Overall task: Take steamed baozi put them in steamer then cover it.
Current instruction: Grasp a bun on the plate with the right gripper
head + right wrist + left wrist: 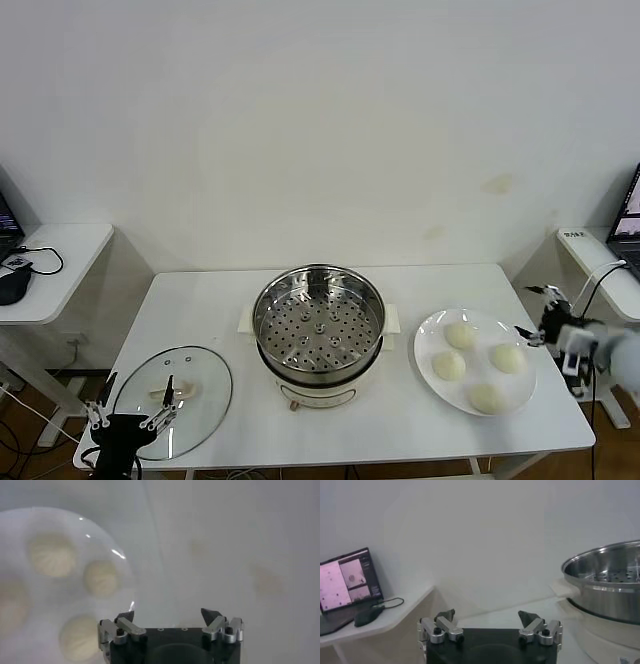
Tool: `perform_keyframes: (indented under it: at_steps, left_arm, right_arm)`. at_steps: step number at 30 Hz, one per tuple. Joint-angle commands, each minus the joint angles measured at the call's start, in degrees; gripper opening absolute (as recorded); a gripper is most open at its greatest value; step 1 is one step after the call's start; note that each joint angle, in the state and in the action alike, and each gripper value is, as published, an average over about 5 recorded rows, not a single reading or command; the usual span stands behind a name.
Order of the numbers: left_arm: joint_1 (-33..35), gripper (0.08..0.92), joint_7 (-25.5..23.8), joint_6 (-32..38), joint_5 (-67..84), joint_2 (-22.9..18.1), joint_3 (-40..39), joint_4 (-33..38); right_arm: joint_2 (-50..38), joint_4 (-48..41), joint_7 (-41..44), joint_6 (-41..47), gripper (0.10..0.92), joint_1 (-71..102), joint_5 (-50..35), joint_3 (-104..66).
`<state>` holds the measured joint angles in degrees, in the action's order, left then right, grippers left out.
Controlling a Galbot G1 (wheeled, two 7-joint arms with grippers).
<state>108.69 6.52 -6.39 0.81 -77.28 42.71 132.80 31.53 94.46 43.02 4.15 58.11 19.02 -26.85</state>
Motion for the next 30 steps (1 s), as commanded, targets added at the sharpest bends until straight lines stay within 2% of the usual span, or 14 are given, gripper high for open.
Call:
perform_keyframes:
  at_steps: [1,11,30]
  left_arm:
    - [-0.4,0.823,-0.6,-0.5,-0.5,0.1,1.1,0.2]
    - [-1.0,0.823,-0.9,-1.2,-0.3,-0.4,2.5,0.3]
    - [-0.8,0.823,-1.3,-1.6,-0.3,-0.7,4.4,0.6]
  right_arm:
    - [-5.5,-19.5,19.5,-3.9,0.823,-48.5,-6.7,52.6]
    - [3.2,-26.7,19.4,-4.1,0.823,-54.4,-3.0,64.6]
    - [14.0,-35.9,14.8,-5.2,0.823,-50.2,2.2,61.0]
